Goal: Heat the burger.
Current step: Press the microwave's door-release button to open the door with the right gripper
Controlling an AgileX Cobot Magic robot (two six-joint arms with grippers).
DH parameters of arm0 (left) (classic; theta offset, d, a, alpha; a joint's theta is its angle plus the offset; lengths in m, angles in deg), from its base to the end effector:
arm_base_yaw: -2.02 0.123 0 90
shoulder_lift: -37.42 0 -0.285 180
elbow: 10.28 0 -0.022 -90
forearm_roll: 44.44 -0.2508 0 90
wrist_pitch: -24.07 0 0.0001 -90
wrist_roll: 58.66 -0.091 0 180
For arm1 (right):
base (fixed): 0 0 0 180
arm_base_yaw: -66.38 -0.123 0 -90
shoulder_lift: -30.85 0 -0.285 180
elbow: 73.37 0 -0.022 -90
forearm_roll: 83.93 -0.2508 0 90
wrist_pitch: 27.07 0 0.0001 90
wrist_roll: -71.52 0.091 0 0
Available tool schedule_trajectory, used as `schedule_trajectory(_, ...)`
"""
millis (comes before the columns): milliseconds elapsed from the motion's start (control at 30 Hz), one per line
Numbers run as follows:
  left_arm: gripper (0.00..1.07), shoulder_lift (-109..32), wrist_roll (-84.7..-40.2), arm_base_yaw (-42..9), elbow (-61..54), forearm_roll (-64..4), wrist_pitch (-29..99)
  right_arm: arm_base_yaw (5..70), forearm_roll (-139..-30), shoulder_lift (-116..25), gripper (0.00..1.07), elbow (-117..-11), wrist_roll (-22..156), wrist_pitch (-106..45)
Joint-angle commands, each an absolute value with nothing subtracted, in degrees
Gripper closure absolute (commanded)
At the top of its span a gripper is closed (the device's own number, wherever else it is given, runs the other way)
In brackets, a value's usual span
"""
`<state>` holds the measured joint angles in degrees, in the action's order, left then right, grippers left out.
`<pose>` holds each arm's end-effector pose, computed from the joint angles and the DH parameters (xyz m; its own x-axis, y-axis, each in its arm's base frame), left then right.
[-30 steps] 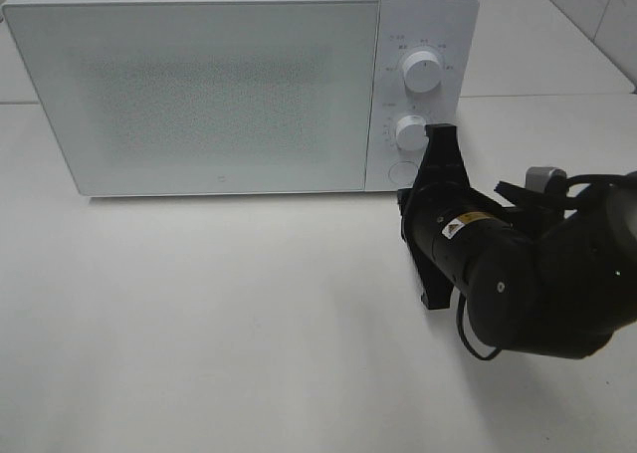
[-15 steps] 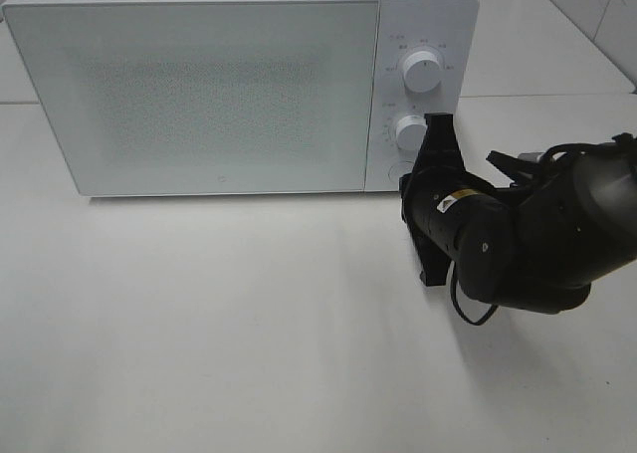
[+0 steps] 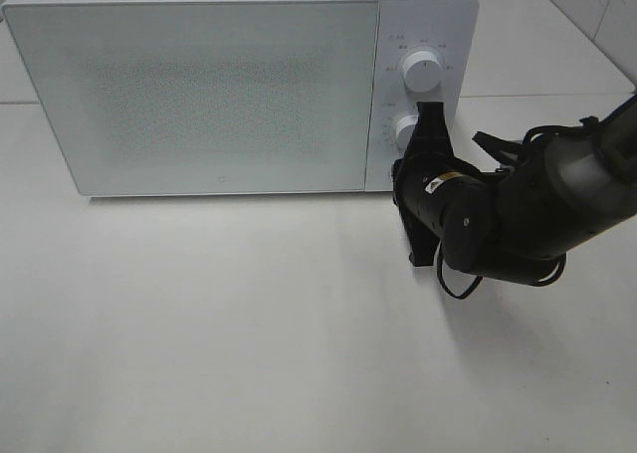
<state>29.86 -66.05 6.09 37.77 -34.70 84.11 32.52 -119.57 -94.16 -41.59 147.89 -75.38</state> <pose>-0.0057 -0.0138 0.2818 -0.4230 0.0130 -0.9060 0.0804 0.9965 -0.0233 0.3186 0.1661 0.1006 -0.0984 0.9951 0.0112 0.3713 0.0262 0.9281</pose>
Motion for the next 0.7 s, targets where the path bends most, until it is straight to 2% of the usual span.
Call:
schedule_trajectory(33, 0.04, 31.01, -66.11, 5.97, 38.00, -34.47, 83.60, 33.21, -118.65, -95.42, 1.07, -43.37, 148.35, -74.52)
schedule_trajectory(700, 0.04, 31.01, -66.05, 5.97, 38.00, -34.47, 83.60, 34.53, -118.99, -97.66, 1.07, -45.72, 148.23, -75.32)
